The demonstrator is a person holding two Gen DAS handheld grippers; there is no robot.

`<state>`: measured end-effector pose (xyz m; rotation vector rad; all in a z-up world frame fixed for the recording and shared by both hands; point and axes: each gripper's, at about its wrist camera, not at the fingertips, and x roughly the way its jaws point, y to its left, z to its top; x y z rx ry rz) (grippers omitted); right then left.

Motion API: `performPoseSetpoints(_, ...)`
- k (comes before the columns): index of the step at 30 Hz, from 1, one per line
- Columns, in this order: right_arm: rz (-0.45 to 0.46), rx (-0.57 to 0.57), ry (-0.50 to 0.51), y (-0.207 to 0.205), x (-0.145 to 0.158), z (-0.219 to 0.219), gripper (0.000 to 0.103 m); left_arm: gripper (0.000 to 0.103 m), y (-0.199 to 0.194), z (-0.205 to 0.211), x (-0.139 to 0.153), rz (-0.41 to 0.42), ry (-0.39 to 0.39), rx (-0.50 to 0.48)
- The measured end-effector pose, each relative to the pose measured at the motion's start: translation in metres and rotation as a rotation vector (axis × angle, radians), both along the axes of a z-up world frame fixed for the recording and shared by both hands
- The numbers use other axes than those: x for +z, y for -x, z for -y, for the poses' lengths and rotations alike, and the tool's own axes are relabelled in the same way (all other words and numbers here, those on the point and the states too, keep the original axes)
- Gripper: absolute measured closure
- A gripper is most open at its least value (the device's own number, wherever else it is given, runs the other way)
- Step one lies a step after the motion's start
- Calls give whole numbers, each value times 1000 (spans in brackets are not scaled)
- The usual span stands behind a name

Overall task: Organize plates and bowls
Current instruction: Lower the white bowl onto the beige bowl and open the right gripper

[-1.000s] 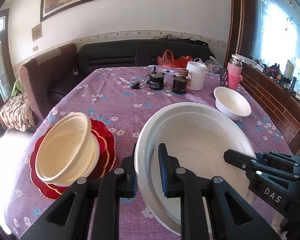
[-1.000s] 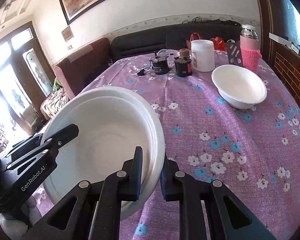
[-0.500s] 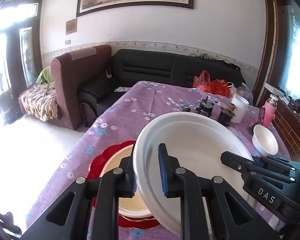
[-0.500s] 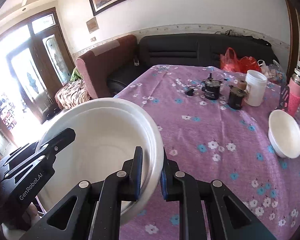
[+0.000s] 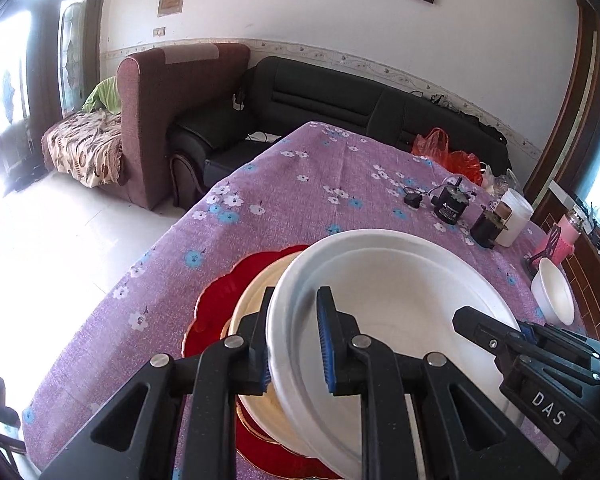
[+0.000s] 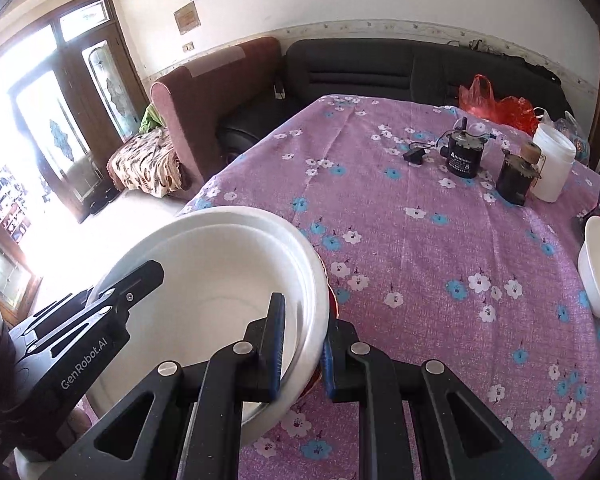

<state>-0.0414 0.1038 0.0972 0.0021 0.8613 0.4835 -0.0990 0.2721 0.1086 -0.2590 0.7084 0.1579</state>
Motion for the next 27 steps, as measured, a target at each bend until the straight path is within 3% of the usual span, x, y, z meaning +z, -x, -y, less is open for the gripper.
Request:
performPoseSetpoints(5, 39, 24, 16, -3, 15, -18, 85, 86, -3, -13, 17, 33, -35, 22)
performPoseSetpoints(18, 43, 36, 85, -8, -15, -51, 85, 80, -8, -21, -9, -21, -139, 69)
performPoseSetpoints(23, 52, 33, 96, -6, -16, -51, 85, 52, 0, -26, -2, -3, -138, 99)
performPoseSetpoints(27, 55, 28, 95, -5, -16, -51, 86, 45, 10, -37, 3, 8, -107, 132)
